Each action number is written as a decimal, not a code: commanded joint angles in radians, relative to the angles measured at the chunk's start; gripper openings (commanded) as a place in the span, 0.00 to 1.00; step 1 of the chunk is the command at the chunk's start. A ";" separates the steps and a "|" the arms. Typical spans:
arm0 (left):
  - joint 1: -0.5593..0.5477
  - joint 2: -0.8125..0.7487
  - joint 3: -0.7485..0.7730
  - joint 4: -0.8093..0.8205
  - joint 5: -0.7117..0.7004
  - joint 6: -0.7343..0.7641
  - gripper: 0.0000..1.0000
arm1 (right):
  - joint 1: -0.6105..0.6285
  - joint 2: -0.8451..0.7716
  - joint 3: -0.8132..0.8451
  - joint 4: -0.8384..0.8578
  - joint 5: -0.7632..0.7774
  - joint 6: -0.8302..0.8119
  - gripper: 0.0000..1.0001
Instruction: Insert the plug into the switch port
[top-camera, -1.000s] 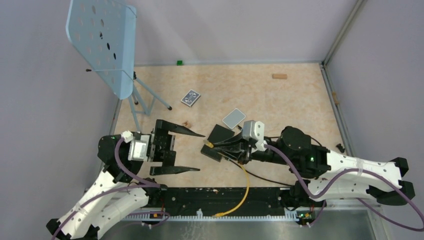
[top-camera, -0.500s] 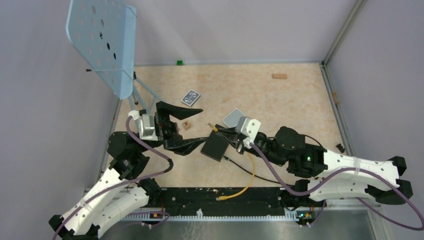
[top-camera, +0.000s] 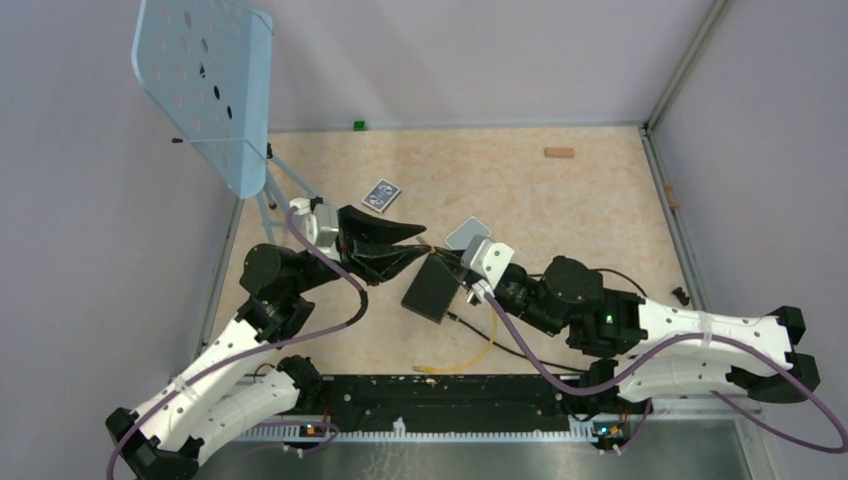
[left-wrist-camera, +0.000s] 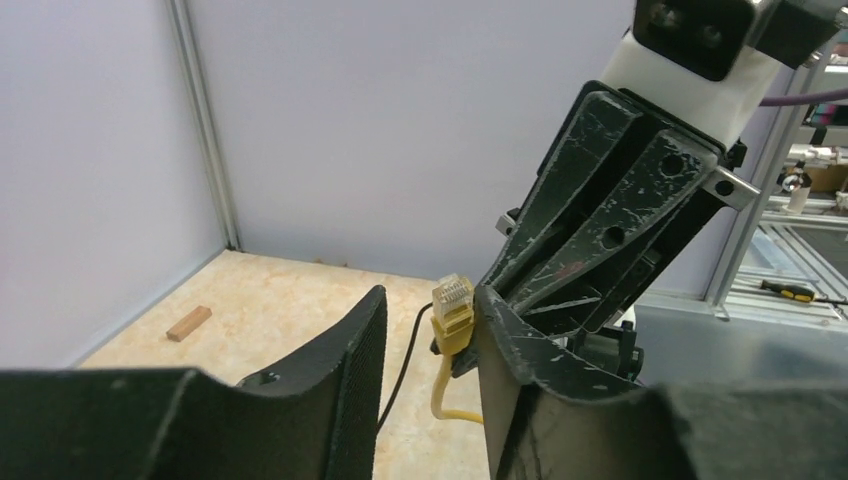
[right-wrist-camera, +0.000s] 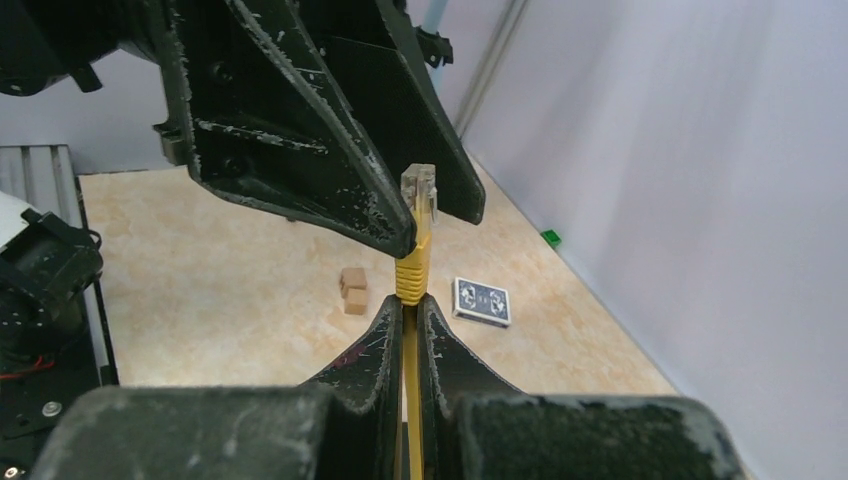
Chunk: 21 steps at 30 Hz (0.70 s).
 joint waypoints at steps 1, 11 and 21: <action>-0.003 0.013 0.009 0.050 -0.005 -0.020 0.35 | 0.015 0.010 0.052 0.054 0.030 -0.028 0.00; -0.003 0.005 -0.015 0.160 0.203 0.011 0.00 | 0.022 -0.023 0.046 0.007 -0.061 -0.009 0.26; -0.010 -0.021 -0.045 0.498 0.490 -0.154 0.00 | 0.021 -0.130 0.001 0.021 -0.431 0.140 0.53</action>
